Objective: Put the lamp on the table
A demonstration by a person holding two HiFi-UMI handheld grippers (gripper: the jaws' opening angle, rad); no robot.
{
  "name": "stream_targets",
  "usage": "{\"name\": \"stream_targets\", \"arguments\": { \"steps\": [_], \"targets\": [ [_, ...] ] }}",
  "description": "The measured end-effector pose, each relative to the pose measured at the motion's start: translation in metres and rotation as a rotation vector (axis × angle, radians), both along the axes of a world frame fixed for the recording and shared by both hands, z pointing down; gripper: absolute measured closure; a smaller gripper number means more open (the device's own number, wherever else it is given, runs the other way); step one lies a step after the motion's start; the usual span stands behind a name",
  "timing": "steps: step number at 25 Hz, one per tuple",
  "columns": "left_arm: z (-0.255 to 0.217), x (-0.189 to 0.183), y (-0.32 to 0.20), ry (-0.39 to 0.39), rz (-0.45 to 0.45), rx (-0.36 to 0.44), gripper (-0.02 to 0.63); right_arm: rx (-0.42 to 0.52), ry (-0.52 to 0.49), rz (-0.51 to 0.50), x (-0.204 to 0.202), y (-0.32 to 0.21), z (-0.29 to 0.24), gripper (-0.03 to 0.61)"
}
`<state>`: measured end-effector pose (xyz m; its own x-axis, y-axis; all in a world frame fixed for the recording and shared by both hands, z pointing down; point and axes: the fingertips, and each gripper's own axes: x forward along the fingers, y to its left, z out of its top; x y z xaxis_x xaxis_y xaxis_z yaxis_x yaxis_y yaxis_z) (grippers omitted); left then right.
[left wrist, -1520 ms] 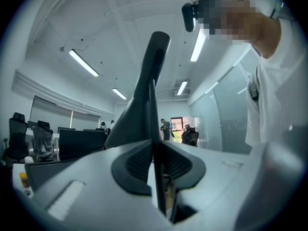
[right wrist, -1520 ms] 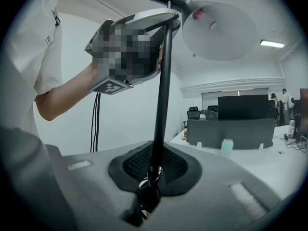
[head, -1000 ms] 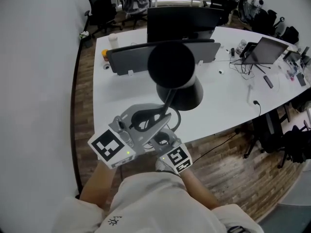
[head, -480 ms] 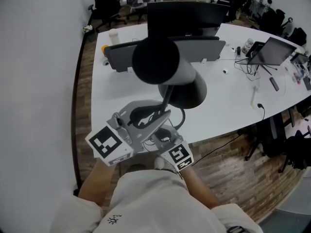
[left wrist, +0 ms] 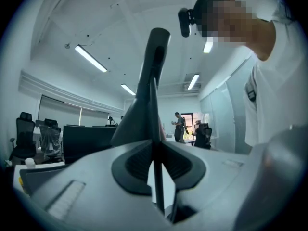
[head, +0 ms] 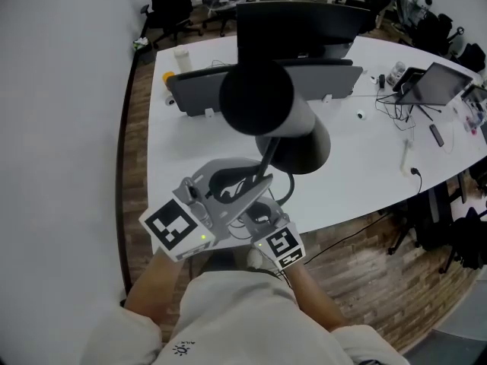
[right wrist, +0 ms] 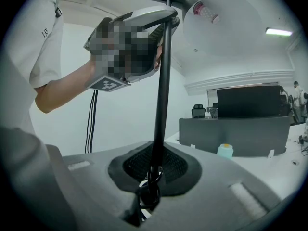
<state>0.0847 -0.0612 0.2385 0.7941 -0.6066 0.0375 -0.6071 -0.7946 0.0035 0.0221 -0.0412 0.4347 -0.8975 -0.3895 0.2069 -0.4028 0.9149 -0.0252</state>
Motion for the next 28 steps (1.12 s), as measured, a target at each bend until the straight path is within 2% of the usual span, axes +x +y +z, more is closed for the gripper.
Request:
{"name": "stream_targets", "arguments": {
  "steps": [13, 28],
  "targets": [
    [0.002, -0.051, -0.061, -0.013, 0.063, -0.024, 0.565, 0.015, 0.030, 0.091, -0.058, -0.073, 0.005, 0.541],
    [0.040, -0.113, -0.130, -0.056, 0.107, -0.039, 0.574, 0.014, 0.068, 0.157, -0.126, -0.151, 0.046, 0.545]
  ]
}}
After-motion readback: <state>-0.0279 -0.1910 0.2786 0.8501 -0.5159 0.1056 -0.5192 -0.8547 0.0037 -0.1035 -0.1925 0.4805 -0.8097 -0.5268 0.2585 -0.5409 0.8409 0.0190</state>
